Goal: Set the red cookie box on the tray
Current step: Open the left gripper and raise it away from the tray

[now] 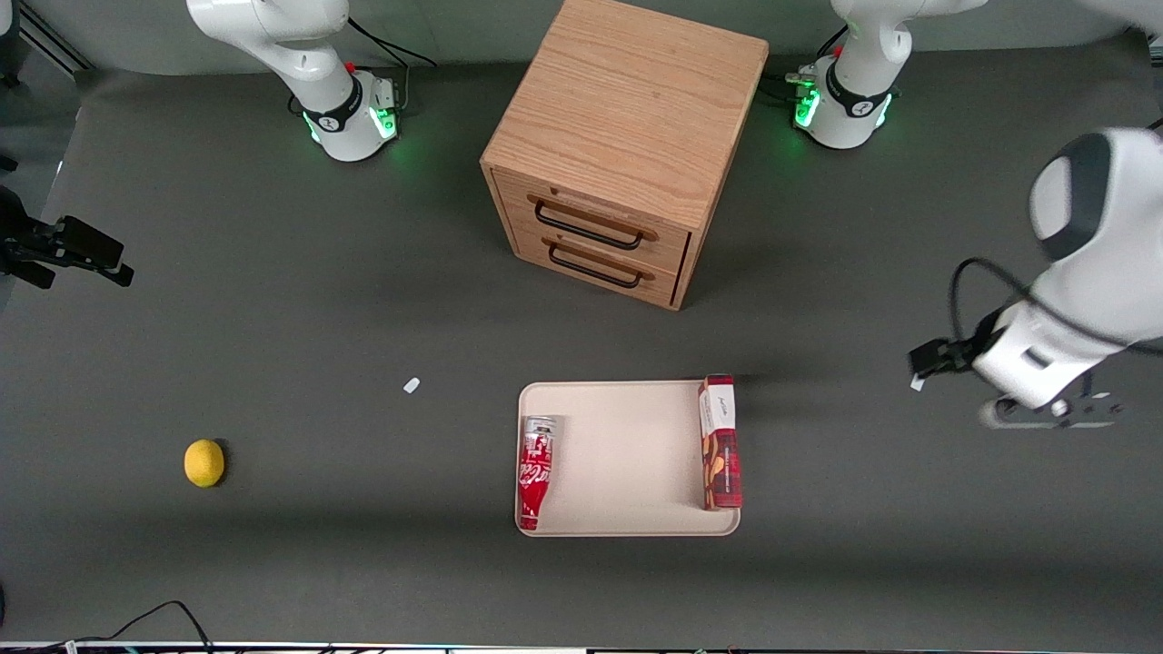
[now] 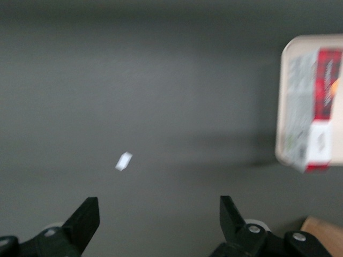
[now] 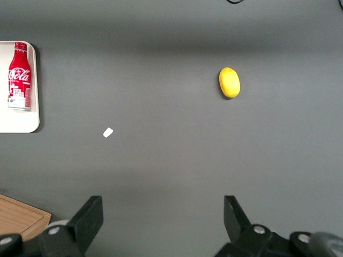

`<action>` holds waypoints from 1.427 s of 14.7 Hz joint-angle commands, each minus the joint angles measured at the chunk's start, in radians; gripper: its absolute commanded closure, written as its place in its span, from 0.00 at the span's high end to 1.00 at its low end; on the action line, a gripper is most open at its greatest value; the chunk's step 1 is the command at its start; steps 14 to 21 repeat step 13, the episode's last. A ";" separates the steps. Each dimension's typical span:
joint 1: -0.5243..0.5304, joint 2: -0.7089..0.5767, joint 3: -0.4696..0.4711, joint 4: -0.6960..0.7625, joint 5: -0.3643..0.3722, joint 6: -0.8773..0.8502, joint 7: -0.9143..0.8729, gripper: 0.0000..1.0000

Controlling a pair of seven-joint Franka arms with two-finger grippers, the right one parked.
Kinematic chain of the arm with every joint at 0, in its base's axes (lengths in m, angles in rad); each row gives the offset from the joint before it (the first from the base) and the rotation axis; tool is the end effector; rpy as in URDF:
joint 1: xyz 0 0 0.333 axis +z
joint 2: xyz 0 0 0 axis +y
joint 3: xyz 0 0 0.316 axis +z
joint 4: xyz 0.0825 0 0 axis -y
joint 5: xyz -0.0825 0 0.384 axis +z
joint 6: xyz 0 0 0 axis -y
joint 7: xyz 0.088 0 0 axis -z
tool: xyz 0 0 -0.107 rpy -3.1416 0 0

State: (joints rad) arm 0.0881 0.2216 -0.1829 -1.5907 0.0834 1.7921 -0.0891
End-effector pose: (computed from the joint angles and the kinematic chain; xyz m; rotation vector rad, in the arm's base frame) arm 0.6265 -0.0428 0.5048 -3.0989 0.0320 0.0193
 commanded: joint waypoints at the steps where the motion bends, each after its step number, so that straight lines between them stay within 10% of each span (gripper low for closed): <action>1: 0.038 -0.158 0.014 -0.144 -0.016 -0.011 0.103 1.00; 21: 0.058 -0.324 0.016 -0.152 -0.120 -0.135 0.140 1.00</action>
